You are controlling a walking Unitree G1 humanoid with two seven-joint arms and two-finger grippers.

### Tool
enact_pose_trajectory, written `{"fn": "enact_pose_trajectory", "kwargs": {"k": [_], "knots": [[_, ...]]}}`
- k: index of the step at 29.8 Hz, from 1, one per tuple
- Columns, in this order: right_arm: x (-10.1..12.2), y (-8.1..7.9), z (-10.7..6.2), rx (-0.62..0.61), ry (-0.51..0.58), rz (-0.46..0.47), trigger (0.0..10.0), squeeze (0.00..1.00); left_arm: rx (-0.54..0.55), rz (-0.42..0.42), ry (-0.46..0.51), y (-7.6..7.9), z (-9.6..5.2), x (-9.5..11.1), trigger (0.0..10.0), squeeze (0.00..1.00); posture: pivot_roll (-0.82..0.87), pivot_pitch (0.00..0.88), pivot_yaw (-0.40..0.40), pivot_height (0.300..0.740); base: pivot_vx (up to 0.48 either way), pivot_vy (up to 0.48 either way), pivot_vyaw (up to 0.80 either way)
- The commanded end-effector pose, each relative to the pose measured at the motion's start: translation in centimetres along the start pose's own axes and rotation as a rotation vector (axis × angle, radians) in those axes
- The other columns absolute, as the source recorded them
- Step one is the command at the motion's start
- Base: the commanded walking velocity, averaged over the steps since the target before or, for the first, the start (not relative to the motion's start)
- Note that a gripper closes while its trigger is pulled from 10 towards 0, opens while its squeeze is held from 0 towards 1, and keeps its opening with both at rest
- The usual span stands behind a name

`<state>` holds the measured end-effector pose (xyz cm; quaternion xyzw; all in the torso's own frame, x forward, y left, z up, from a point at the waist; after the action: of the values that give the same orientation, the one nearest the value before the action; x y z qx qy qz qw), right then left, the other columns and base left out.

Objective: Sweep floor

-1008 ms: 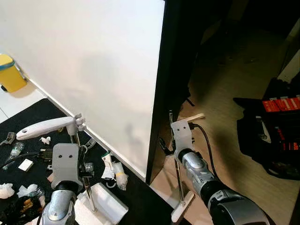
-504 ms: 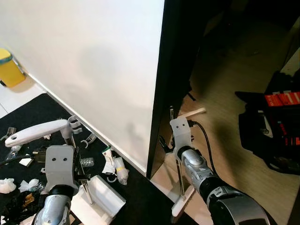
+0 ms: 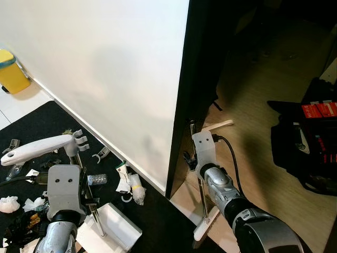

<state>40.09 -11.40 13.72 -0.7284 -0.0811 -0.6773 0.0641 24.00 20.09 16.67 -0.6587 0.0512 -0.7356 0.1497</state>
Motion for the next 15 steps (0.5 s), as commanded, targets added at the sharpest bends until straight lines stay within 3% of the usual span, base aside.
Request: {"fn": "enact_pose_trajectory", "kwargs": {"k": [1, 9, 10, 14, 15], "knots": [[-1.0, -0.4, -0.2, 0.011, -0.035, 0.007, 0.0, 0.0, 0.023, 0.03, 0.022, -0.8, -0.4, 0.5, 10.0, 0.0, 0.39, 0.394, 0.037, 0.74, 0.0, 0.0, 0.0], [-0.5, 0.4, -0.2, -0.016, -0.017, 0.01, 0.0, 0.0, 0.017, 0.019, 0.023, -0.4, 0.2, 0.4, 10.0, 0.0, 0.36, 0.372, 0.027, 0.74, 0.0, 0.0, 0.0], [-0.3, 0.8, -0.2, -0.029, -0.007, 0.013, 4.9, 0.0, 0.015, 0.013, 0.025, -0.2, 0.4, 0.3, 10.0, 0.0, 0.35, 0.364, 0.024, 0.74, 0.0, 0.0, 0.0], [-0.1, 1.1, -0.2, -0.038, -0.001, 0.014, 4.9, 0.0, 0.013, 0.009, 0.026, -0.1, 0.6, 0.3, 10.0, 0.0, 0.34, 0.361, 0.023, 0.74, 0.0, 0.0, 0.0], [0.3, 1.7, -0.2, -0.053, 0.019, 0.028, 10.0, 0.0, 0.008, 0.002, 0.027, 0.3, 0.9, 0.2, 10.0, 0.0, 0.31, 0.341, 0.015, 0.74, 0.0, 0.0, 0.0]]}}
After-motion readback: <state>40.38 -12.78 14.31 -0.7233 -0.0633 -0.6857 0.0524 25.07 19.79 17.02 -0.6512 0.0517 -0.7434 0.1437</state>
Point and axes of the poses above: a point about 5 cm out from each wrist's last joint towards the gripper, its own z axis pointing out of the wrist towards the gripper, its own x axis along the axis of the wrist's last joint, y = z × x, the point moved 1 cm from there along z, pointing out of the wrist towards the gripper, and after that the axes turned 8 degrees about z, right-handed, at the moved point
